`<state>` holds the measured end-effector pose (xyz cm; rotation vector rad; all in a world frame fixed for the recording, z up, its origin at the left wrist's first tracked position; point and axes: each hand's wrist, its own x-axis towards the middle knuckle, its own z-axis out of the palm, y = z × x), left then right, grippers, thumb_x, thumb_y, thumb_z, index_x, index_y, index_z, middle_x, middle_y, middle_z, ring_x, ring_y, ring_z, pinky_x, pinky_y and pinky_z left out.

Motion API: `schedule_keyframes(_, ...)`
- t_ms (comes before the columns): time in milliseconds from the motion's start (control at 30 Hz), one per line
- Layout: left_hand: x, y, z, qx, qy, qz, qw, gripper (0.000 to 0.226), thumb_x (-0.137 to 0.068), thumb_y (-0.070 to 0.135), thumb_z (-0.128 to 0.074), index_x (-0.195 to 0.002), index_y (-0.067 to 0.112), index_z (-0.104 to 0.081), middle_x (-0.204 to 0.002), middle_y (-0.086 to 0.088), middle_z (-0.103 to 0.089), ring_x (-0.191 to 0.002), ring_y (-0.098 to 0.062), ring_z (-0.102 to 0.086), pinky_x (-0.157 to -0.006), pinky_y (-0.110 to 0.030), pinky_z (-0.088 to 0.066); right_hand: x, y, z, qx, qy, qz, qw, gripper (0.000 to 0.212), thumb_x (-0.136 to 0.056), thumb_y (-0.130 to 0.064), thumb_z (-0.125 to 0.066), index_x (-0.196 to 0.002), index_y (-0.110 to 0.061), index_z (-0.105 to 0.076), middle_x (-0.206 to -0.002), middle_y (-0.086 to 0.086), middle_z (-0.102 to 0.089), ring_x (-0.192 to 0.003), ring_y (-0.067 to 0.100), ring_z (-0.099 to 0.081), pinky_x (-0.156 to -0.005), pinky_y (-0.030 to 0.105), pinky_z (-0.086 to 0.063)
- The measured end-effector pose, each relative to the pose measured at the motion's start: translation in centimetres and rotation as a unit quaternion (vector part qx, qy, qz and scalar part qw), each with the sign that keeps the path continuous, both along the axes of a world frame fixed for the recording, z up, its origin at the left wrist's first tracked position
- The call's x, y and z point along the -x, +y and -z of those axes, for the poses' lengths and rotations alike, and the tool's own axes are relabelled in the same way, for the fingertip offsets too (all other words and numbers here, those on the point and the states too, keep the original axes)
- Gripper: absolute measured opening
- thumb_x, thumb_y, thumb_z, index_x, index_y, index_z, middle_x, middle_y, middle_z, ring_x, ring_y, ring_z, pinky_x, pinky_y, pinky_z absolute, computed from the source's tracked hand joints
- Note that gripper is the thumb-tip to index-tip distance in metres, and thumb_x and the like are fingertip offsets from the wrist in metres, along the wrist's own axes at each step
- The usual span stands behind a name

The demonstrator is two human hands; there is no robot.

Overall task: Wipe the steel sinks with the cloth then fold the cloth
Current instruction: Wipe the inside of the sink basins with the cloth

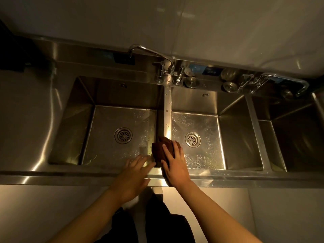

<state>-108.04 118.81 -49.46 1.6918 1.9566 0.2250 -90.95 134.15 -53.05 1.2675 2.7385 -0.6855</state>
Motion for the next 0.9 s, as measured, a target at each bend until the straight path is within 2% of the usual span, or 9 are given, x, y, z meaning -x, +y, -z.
schedule_keyframes(100,-0.9,0.0,0.9,0.031,-0.009,0.073,0.997,0.065,-0.102,0.055,-0.044,-0.161,0.045,-0.017,-0.174,0.008,-0.007,-0.161,-0.023,0.001,-0.128,-0.051,-0.009,0.3,1.5,0.0,0.002,0.014,-0.054,0.998,0.058,-0.106,-0.038,-0.04,-0.16,-0.037,-0.019,-0.169,0.002,-0.005,-0.155,0.037,-0.003,-0.122,0.054,-0.027)
schedule_keyframes(200,-1.6,0.7,1.7,0.02,0.032,0.143,0.989,0.066,-0.103,0.055,-0.046,-0.162,0.04,-0.019,-0.174,0.005,-0.005,-0.161,-0.026,-0.002,-0.127,-0.057,-0.014,0.7,3.3,0.2,0.018,0.015,-0.088,0.996,0.057,-0.108,-0.038,-0.038,-0.161,-0.038,-0.017,-0.17,-0.001,-0.001,-0.155,0.04,0.001,-0.125,0.054,-0.019)
schedule_keyframes(300,-2.1,2.4,2.1,0.008,0.079,0.187,0.979,0.069,-0.102,0.053,-0.05,-0.162,0.034,-0.022,-0.175,0.001,-0.004,-0.161,-0.029,-0.005,-0.125,-0.061,-0.018,1.6,5.8,0.2,0.022,0.002,-0.119,0.993,0.058,-0.108,-0.035,-0.038,-0.161,-0.035,-0.014,-0.171,-0.001,0.002,-0.155,0.041,0.004,-0.125,0.054,-0.019)
schedule_keyframes(400,-2.1,4.7,2.2,0.011,0.082,0.193,0.978,0.072,-0.1,0.053,-0.055,-0.161,0.032,-0.023,-0.174,0.001,-0.006,-0.161,-0.029,-0.004,-0.123,-0.063,-0.024,3.1,8.8,0.2,0.024,-0.019,-0.147,0.989,0.059,-0.109,-0.03,-0.038,-0.162,-0.032,-0.013,-0.171,0.003,0.003,-0.154,0.044,0.006,-0.123,0.055,-0.024)
schedule_keyframes(467,-1.8,6.4,2.3,-0.019,0.1,0.191,0.976,0.073,-0.096,0.054,-0.062,-0.158,0.03,-0.033,-0.172,-0.003,-0.018,-0.16,-0.031,-0.016,-0.119,-0.062,-0.034,4.4,10.7,0.1,0.026,-0.025,-0.151,0.988,0.061,-0.108,-0.025,-0.041,-0.163,-0.03,-0.014,-0.171,0.006,0.002,-0.154,0.045,0.006,-0.123,0.056,-0.025)
schedule_keyframes(500,-1.7,7.3,2.4,-0.023,0.105,0.188,0.976,0.073,-0.095,0.055,-0.062,-0.158,0.029,-0.035,-0.172,-0.004,-0.02,-0.159,-0.032,-0.017,-0.119,-0.061,-0.034,5.1,11.6,0.1,0.022,-0.027,-0.153,0.988,0.062,-0.108,-0.023,-0.043,-0.163,-0.03,-0.015,-0.171,0.006,0.001,-0.154,0.045,0.006,-0.123,0.056,-0.024)
schedule_keyframes(667,-0.4,12.0,3.3,0.038,0.121,0.161,0.979,0.079,-0.102,0.054,-0.051,-0.165,0.025,-0.012,-0.175,-0.004,0.007,-0.161,-0.027,0.008,-0.125,-0.061,-0.016,8.4,16.1,0.0,0.001,-0.024,-0.153,0.988,0.064,-0.104,-0.019,-0.047,-0.162,-0.026,-0.02,-0.171,0.006,-0.003,-0.154,0.044,0.001,-0.123,0.055,-0.025)
schedule_keyframes(900,1.5,17.5,4.1,0.057,0.11,0.125,0.984,0.087,-0.101,0.053,-0.054,-0.166,0.019,-0.006,-0.175,-0.003,0.005,-0.161,-0.023,0.005,-0.126,-0.061,-0.013,13.5,23.0,0.2,-0.022,-0.024,-0.143,0.989,0.07,-0.1,-0.014,-0.056,-0.161,-0.023,-0.025,-0.17,0.01,-0.007,-0.153,0.046,-0.005,-0.123,0.05,-0.02)
